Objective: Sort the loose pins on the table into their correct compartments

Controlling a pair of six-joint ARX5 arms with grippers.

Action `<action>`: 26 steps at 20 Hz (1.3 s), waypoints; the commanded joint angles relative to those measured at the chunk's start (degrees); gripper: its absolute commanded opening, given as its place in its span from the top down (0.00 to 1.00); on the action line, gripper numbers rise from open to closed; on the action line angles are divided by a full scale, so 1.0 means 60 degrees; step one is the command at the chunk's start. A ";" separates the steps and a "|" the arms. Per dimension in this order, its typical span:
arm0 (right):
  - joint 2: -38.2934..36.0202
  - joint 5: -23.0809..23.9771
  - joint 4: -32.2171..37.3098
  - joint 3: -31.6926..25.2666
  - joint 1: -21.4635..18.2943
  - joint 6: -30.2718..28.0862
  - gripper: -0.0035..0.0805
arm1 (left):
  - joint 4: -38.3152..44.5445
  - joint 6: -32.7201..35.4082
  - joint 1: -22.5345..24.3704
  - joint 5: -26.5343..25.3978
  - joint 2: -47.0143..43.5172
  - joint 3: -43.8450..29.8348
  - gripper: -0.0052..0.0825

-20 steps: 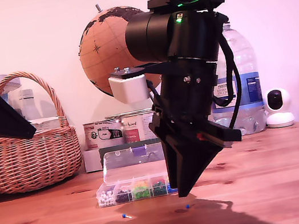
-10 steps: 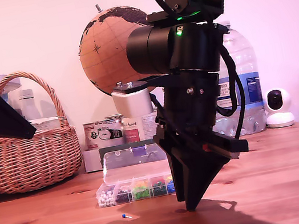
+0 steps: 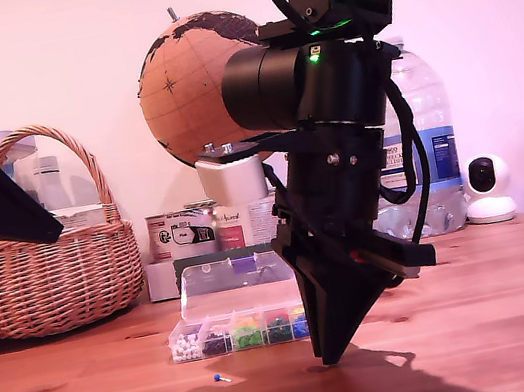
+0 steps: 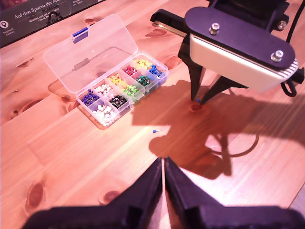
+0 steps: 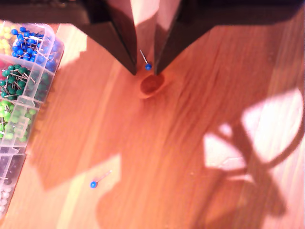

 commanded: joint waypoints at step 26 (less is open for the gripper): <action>0.0222 0.0084 -0.2288 0.1253 0.0226 0.0011 0.96 | 0.0040 0.0047 0.0018 0.0007 -0.0025 -0.0073 0.97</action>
